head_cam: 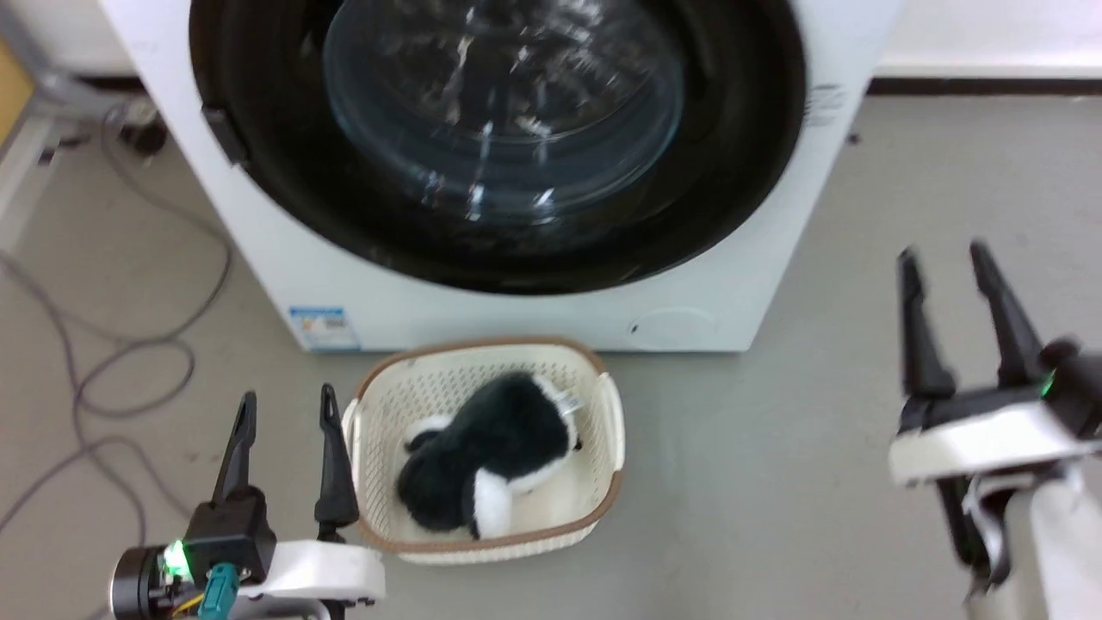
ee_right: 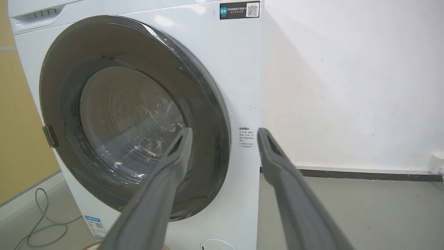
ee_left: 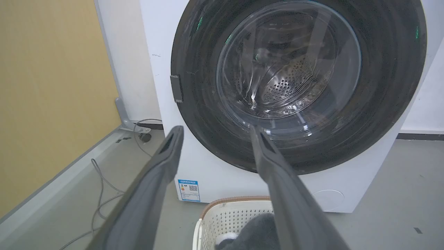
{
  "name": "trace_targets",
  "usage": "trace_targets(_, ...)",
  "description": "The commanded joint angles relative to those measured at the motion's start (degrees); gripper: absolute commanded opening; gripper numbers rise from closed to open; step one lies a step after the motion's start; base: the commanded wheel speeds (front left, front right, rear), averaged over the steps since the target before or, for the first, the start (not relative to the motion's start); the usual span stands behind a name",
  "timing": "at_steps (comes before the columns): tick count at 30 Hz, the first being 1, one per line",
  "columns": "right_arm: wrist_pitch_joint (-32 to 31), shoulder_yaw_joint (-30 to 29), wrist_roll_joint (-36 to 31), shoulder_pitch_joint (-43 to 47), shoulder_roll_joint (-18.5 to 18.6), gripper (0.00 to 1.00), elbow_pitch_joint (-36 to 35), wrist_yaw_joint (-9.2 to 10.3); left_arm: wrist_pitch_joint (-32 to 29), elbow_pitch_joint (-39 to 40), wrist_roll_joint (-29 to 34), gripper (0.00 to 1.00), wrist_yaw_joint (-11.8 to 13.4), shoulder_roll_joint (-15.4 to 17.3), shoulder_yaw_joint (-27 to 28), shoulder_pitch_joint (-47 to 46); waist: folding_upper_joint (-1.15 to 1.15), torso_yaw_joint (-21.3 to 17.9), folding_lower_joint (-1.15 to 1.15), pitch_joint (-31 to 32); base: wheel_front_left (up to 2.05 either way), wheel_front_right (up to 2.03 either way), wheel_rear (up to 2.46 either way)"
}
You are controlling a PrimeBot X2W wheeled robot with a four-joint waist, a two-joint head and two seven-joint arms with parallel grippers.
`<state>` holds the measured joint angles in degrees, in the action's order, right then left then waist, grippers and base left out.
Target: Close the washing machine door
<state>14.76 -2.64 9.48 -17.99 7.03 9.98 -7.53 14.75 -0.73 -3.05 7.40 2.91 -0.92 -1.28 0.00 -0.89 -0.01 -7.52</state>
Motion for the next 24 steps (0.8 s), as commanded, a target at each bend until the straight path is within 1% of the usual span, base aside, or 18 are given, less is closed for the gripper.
trace_targets(1, 0.24, 0.08, -0.23, 1.84, -0.7, 1.0, -0.87, 0.04, 0.25, -0.23, 0.4, 1.0, -0.07, 0.14, 0.26, 0.97, 0.0, -1.85, 0.01, 2.09, 0.0, 0.0, 0.0)
trace_targets(5, 0.24, 0.5, -1.76, 7.38, -2.37, 1.0, -3.36, 0.04, 0.25, -0.73, 0.65, 1.0, -0.06, 0.12, 0.44, 2.58, 0.0, -2.78, 0.01, 4.34, 0.0, 0.0, 0.0)
trace_targets(8, 0.24, 0.39, -2.02, 11.21, -3.37, 1.0, -4.28, 0.04, 0.25, -1.43, 0.9, 1.0, 0.52, 0.11, 0.93, 3.8, 0.0, -3.31, 0.01, 5.76, 0.0, 0.0, 0.0)
trace_targets(11, 0.24, 0.53, -1.99, 14.11, -3.87, 1.0, -5.23, 0.04, 0.25, -1.92, 0.73, 1.0, 0.97, 0.1, 1.41, 4.63, 0.0, -3.63, 0.01, 6.65, 0.0, 0.0, 0.0)
trace_targets(15, 0.24, 1.66, -4.02, 16.04, -4.06, 1.0, -6.06, 0.04, 0.25, -1.76, 0.5, 1.0, 1.2, 0.08, 1.83, 5.38, 0.0, -3.84, 0.01, 7.3, 0.0, 0.0, 0.0)
trace_targets(16, 0.0, 1.59, -3.98, 15.66, -3.75, 0.0, -5.75, 0.0, 0.0, -1.75, 0.35, 0.0, 1.02, -0.02, 1.7, 4.81, 0.0, -3.83, 0.01, 7.33, 0.0, 0.0, 0.0)
trace_targets(24, -0.58, 1.61, -4.18, 15.73, -3.75, 0.0, -5.88, 0.0, -0.66, -1.67, 0.45, 0.0, 0.68, -0.04, 1.58, 4.7, 0.0, -3.66, 0.01, 7.41, 0.0, 0.0, 0.0)
